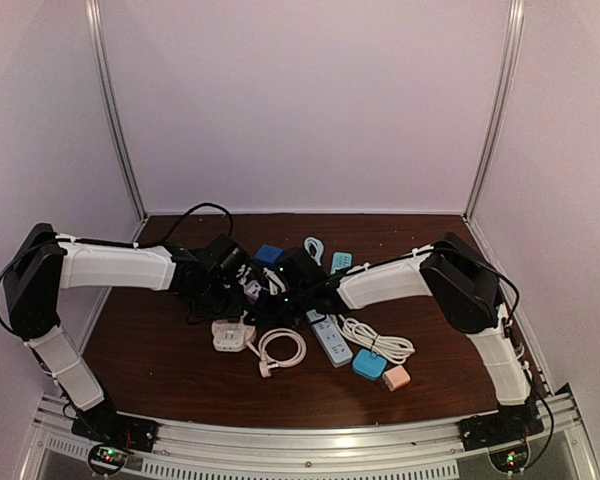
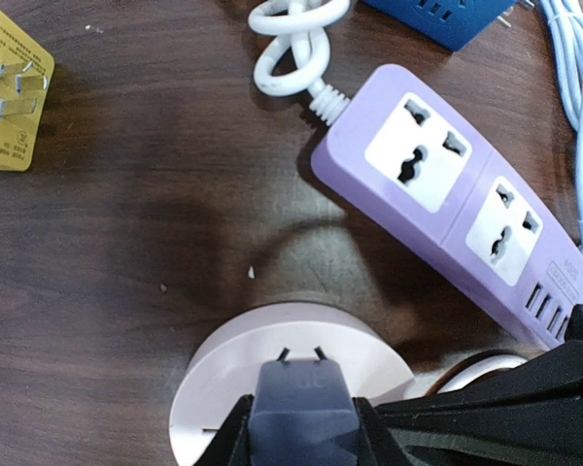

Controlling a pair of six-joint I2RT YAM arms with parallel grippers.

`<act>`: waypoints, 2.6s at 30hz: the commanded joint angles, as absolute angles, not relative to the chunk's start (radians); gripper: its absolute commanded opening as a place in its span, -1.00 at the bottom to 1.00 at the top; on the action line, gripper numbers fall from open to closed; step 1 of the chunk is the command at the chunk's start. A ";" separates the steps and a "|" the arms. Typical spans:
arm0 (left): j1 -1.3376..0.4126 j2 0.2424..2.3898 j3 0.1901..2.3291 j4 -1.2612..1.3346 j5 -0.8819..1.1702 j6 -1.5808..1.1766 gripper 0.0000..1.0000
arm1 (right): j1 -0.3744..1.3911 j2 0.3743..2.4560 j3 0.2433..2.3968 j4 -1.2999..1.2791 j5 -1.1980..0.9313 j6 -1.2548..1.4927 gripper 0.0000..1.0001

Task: Pull the plug off the socket

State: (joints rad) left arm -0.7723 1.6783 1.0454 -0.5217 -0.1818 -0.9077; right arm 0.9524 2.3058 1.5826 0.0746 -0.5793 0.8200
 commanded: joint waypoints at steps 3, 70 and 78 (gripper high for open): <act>-0.780 1.651 1.082 -0.302 -0.139 -0.936 -0.94 | 0.969 2.396 1.543 -0.069 -0.567 0.841 -1.00; -0.668 1.410 0.986 -0.553 -0.294 -0.878 -0.96 | 0.879 2.084 1.337 0.095 -0.596 0.760 -0.05; -0.511 1.233 0.805 -0.661 -0.377 -0.984 -0.86 | 0.880 2.047 1.355 0.066 -0.598 0.724 0.30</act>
